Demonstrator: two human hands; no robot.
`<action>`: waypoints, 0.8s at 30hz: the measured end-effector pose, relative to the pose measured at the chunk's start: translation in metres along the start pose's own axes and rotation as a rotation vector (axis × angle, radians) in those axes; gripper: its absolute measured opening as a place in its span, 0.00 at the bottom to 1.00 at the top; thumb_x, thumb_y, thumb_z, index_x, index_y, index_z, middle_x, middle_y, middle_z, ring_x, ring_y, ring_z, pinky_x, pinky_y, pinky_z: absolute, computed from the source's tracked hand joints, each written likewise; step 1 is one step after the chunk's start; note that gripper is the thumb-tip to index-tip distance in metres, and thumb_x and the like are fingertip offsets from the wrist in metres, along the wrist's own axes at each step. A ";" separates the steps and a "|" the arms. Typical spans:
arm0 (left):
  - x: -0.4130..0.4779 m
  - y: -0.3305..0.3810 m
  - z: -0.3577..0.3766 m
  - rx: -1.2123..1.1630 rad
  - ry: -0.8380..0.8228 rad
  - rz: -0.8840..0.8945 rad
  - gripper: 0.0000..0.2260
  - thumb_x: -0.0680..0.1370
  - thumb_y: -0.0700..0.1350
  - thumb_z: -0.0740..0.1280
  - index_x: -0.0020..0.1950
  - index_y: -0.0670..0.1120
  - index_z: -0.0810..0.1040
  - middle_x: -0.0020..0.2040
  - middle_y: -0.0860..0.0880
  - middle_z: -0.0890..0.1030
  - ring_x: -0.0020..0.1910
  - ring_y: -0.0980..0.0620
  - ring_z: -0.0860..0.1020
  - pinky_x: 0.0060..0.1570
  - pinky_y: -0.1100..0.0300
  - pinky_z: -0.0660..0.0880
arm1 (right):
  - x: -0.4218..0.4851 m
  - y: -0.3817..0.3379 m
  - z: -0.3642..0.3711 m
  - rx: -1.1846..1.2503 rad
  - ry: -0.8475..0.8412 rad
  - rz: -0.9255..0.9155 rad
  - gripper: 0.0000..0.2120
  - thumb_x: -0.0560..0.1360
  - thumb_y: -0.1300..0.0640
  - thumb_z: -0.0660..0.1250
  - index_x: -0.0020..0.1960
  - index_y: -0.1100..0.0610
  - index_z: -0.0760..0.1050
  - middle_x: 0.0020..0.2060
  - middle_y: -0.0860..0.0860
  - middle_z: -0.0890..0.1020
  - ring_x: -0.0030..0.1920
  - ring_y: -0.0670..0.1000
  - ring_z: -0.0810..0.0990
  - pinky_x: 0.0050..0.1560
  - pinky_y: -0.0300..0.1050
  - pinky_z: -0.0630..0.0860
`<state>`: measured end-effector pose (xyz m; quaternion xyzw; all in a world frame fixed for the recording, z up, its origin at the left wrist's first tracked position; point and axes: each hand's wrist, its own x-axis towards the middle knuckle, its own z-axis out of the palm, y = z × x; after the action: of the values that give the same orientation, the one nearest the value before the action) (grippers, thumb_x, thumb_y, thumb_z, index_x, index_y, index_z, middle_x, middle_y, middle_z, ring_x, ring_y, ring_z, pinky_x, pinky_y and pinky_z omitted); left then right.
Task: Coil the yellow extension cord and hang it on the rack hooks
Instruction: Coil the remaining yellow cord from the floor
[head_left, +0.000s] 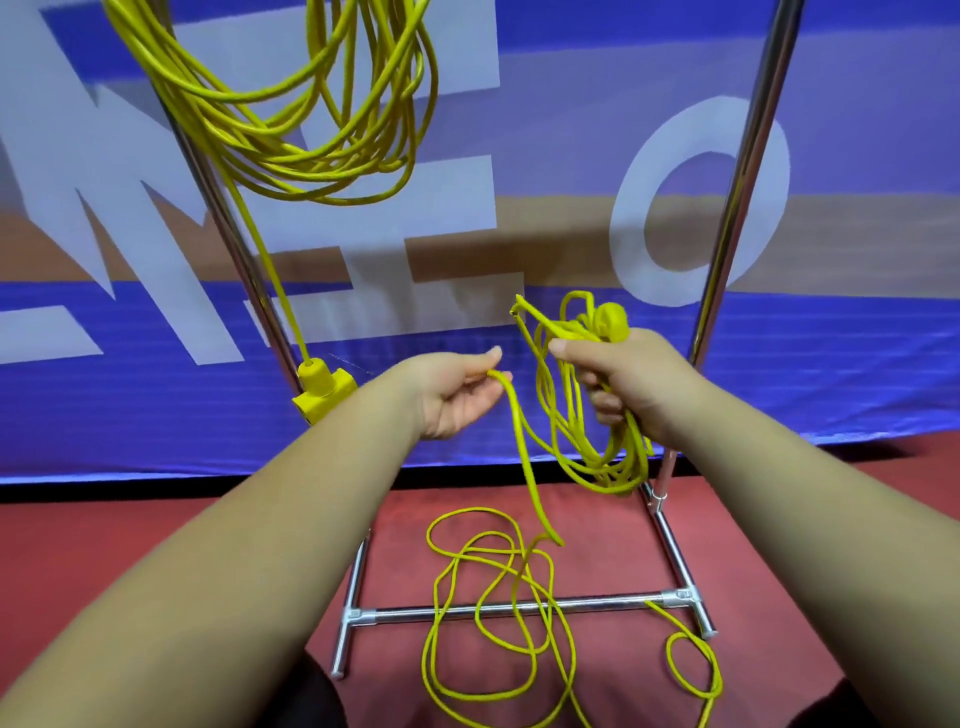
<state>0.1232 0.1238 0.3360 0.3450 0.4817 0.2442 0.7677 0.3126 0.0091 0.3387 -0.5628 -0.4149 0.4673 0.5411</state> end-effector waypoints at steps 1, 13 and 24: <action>-0.005 0.005 0.003 -0.086 -0.027 0.008 0.09 0.81 0.39 0.70 0.44 0.36 0.79 0.35 0.42 0.82 0.27 0.52 0.83 0.31 0.63 0.82 | 0.000 0.003 0.005 -0.053 -0.004 -0.007 0.17 0.78 0.51 0.75 0.36 0.55 0.72 0.27 0.50 0.69 0.22 0.50 0.63 0.26 0.40 0.61; -0.009 0.028 -0.012 -0.580 -0.096 -0.052 0.05 0.80 0.32 0.69 0.53 0.29 0.79 0.50 0.34 0.79 0.47 0.39 0.80 0.37 0.53 0.84 | -0.005 0.025 0.035 0.196 -0.221 0.187 0.14 0.82 0.65 0.65 0.67 0.68 0.75 0.55 0.64 0.87 0.51 0.62 0.89 0.53 0.58 0.86; 0.019 0.003 -0.036 -0.083 0.089 0.072 0.12 0.83 0.45 0.70 0.55 0.35 0.77 0.52 0.38 0.81 0.52 0.41 0.84 0.37 0.51 0.85 | -0.004 0.017 0.045 0.342 -0.201 0.312 0.09 0.84 0.54 0.65 0.53 0.60 0.79 0.42 0.55 0.86 0.27 0.48 0.73 0.27 0.41 0.71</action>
<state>0.0987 0.1500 0.3168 0.3190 0.4918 0.3066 0.7499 0.2671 0.0136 0.3235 -0.4710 -0.2897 0.6621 0.5059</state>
